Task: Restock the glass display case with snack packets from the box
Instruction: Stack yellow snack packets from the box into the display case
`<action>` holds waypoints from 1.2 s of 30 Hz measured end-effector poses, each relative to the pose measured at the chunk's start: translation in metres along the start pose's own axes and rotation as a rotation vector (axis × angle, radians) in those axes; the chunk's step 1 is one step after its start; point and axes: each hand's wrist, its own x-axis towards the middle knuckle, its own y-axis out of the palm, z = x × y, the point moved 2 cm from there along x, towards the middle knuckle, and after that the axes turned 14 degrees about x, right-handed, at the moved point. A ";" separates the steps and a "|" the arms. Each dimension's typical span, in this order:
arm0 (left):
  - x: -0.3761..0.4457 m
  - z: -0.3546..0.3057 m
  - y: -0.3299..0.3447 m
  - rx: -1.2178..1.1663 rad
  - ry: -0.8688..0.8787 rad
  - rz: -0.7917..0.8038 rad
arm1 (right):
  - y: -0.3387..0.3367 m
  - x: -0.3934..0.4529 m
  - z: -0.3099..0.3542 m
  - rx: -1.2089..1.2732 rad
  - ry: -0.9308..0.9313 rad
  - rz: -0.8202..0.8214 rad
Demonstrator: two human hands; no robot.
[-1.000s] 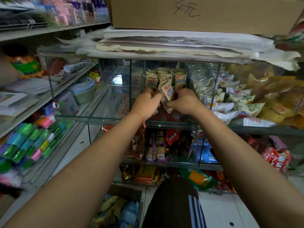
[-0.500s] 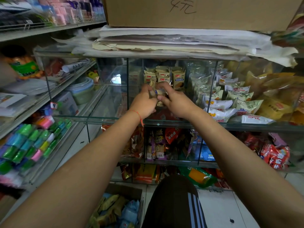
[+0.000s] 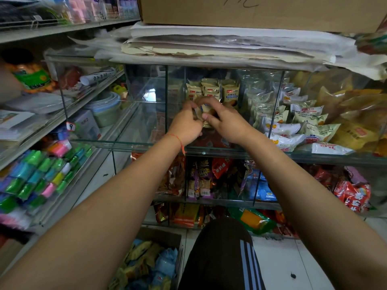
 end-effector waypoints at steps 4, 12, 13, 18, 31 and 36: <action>0.001 -0.001 -0.001 0.064 -0.005 -0.004 | 0.000 0.001 0.001 0.013 0.033 0.022; -0.004 -0.001 0.006 0.470 0.030 -0.019 | -0.005 0.030 -0.015 -0.271 0.311 -0.083; -0.004 -0.001 0.006 0.498 0.039 -0.022 | -0.010 0.039 -0.021 -0.322 0.368 -0.131; -0.005 0.001 0.008 0.521 0.061 -0.042 | -0.023 0.072 -0.044 -0.578 0.542 -0.270; -0.001 0.001 0.008 0.553 0.086 -0.093 | -0.008 0.095 -0.099 -0.604 0.609 -0.010; -0.002 0.000 0.006 0.572 0.100 -0.108 | -0.002 0.097 -0.107 -0.405 0.624 0.024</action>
